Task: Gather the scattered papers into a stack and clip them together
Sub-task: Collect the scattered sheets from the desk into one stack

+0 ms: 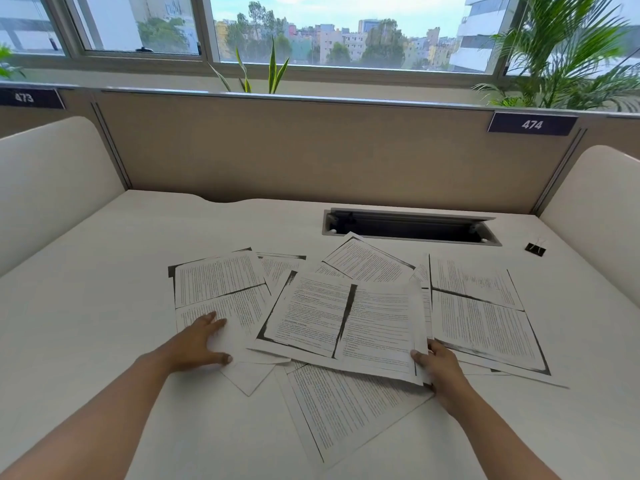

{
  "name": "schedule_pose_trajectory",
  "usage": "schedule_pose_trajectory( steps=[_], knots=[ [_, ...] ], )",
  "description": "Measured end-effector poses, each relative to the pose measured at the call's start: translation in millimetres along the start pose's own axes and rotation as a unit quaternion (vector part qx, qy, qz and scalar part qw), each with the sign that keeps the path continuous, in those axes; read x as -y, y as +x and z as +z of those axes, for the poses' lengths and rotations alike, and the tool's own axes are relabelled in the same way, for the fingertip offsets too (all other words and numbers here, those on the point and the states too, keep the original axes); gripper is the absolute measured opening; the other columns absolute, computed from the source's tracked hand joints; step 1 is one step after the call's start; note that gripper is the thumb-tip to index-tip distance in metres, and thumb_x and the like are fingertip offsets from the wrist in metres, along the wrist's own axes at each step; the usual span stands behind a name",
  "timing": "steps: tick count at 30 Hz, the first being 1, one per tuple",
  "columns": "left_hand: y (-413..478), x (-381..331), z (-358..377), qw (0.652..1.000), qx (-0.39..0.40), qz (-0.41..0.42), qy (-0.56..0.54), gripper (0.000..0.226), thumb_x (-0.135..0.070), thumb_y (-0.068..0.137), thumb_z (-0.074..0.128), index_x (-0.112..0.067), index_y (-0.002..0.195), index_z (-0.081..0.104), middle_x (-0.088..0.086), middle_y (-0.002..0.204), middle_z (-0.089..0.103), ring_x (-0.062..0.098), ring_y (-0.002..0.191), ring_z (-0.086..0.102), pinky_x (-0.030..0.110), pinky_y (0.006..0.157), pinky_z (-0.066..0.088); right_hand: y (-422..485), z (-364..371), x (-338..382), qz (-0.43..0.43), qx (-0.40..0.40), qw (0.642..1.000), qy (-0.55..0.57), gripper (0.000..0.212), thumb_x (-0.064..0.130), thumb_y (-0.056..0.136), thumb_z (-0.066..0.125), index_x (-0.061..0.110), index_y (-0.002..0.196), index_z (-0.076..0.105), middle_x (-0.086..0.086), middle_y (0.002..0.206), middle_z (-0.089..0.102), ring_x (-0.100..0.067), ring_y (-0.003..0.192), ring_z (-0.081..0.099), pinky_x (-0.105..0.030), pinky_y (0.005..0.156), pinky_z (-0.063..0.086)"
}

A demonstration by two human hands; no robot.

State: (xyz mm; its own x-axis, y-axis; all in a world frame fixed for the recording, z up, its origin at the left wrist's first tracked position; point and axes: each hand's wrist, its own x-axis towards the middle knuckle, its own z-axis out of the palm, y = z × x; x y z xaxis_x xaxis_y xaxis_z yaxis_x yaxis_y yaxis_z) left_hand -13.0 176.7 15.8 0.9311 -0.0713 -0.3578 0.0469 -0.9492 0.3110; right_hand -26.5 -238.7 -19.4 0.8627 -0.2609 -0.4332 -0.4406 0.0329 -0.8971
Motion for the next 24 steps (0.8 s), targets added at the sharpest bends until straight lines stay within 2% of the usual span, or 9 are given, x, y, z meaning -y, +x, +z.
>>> schedule_pose_trajectory(
  steps=[7,11,14,18,21,24],
  knots=[
    [4,-10,-2,0.997,-0.02,-0.023,0.066,0.078,-0.048,0.086,0.055,-0.018,0.148,0.017,0.007,0.158,0.009,0.02,0.145,0.013,0.032,0.116,0.018,1,-1,-2,0.003,0.009,1.0,0.015,0.035,0.0,0.089,0.054,0.003,0.125,0.052,-0.014,0.107,0.062,-0.029,0.091,0.06,-0.031,0.071,0.051],
    [6,-16,1,0.995,-0.041,-0.031,0.084,0.071,-0.043,0.088,0.052,-0.019,0.147,0.021,0.01,0.156,0.015,0.022,0.143,0.021,0.034,0.115,0.023,0,-1,1,0.014,0.017,0.999,0.029,0.034,0.0,0.09,0.053,0.002,0.124,0.052,-0.013,0.106,0.062,-0.027,0.085,0.06,-0.029,0.062,0.048],
    [7,-19,0,0.994,-0.036,-0.038,0.093,0.072,-0.047,0.088,0.05,-0.02,0.147,0.02,0.01,0.156,0.016,0.023,0.142,0.022,0.034,0.115,0.024,0,-3,1,0.027,0.022,0.998,0.052,0.037,-0.001,0.09,0.051,0.001,0.127,0.049,-0.014,0.108,0.061,-0.03,0.091,0.059,-0.032,0.069,0.051],
    [7,-25,-2,0.994,-0.028,-0.047,0.096,0.081,-0.057,0.084,0.05,-0.017,0.147,0.019,0.012,0.156,0.016,0.024,0.142,0.023,0.033,0.114,0.022,-1,-6,0,0.032,0.033,0.995,0.085,0.037,-0.004,0.09,0.051,-0.001,0.126,0.049,-0.016,0.108,0.061,-0.028,0.085,0.06,-0.032,0.07,0.051],
    [8,-29,0,0.992,-0.042,-0.051,0.105,0.079,-0.056,0.084,0.05,-0.016,0.147,0.021,0.013,0.154,0.023,0.025,0.139,0.03,0.034,0.111,0.027,-2,-5,1,0.029,0.034,0.995,0.09,0.037,-0.004,0.089,0.051,-0.001,0.126,0.049,-0.016,0.108,0.061,-0.026,0.083,0.061,-0.032,0.07,0.051],
    [8,-33,2,0.991,-0.052,-0.055,0.112,0.077,-0.056,0.084,0.051,-0.017,0.145,0.025,0.011,0.148,0.033,0.025,0.134,0.036,0.034,0.108,0.033,-2,-5,1,0.033,0.033,0.994,0.099,0.039,-0.004,0.089,0.051,-0.002,0.129,0.047,-0.017,0.109,0.061,-0.031,0.091,0.06,-0.034,0.073,0.054]
  ],
)
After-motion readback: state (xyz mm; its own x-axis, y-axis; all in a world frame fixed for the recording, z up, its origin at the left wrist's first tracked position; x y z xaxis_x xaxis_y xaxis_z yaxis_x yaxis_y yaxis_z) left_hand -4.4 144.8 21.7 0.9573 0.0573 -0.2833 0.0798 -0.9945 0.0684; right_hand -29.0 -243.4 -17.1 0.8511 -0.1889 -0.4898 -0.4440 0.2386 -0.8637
